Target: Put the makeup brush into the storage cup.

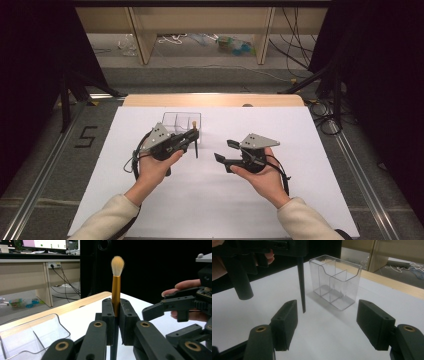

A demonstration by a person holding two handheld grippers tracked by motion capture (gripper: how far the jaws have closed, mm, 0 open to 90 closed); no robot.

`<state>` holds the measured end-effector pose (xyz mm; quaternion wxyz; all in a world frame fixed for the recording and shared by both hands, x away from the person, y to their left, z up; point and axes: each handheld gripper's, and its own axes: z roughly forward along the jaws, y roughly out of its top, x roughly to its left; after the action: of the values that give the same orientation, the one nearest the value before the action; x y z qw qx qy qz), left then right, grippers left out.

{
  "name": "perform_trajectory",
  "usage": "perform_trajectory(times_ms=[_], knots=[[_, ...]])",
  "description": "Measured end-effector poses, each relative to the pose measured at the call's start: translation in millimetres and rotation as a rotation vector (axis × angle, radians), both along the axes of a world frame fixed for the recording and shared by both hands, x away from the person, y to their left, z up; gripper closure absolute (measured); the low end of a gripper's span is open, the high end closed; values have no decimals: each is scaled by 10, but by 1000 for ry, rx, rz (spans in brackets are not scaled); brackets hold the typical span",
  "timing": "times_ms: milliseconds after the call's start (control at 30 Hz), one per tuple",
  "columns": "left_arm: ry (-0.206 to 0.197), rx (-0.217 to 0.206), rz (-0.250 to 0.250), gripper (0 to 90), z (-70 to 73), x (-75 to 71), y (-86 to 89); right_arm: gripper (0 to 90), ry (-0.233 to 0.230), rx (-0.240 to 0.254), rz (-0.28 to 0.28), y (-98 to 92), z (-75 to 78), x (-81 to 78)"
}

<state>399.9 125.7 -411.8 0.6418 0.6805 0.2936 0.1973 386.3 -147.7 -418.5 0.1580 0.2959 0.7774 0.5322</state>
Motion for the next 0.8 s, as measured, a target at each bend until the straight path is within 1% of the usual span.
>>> perform_trajectory(times_ms=[67, 133, 200, 233, 300, 333, 400, 467, 500, 633, 667, 700, 733, 767, 800], knots=[[-6, 7, 3, 835, 7, 2, 16, 342, 3, -9, 0, -19, 11, -11], [-9, 5, 6, 835, 11, 4, 23, 341, 0, 11, 9, -44, 16, -42], [-12, 12, 6, 835, 14, 8, 35, 339, -4, 13, 6, -68, 19, -64], [-4, 6, 9, 835, 12, 5, 34, 339, -8, 13, 4, -82, 21, -73], [-3, 4, 12, 835, 8, 6, 33, 338, -12, 6, 0, -98, 27, -84], [-1, 5, 13, 835, 7, 6, 33, 338, -14, 13, 1, -109, 29, -91], [-2, 9, 13, 835, 6, 6, 34, 338, -20, 7, -4, -140, 43, -112], [-3, 11, 12, 835, 7, 6, 34, 338, -22, 20, -1, -170, 47, -132], [-5, 12, 14, 835, 10, 5, 37, 338, -28, 13, -8, -185, 50, -140], [-14, 16, 17, 835, 17, 7, 47, 336, -30, 25, -5, -230, 56, -160], [-17, 17, 17, 835, 19, 9, 52, 335, -34, 14, -12, -247, 61, -166], [-12, 14, 22, 835, 20, 8, 55, 335, -34, 14, -12, -247, 61, -166], [-14, 15, 23, 835, 22, 10, 60, 334, -36, 27, -11, -249, 54, -168], [-15, 14, 26, 835, 24, 11, 64, 333, -29, 14, -17, -264, 60, -178], [-18, 15, 26, 835, 26, 12, 68, 333, -33, 27, -14, -268, 52, -181]])
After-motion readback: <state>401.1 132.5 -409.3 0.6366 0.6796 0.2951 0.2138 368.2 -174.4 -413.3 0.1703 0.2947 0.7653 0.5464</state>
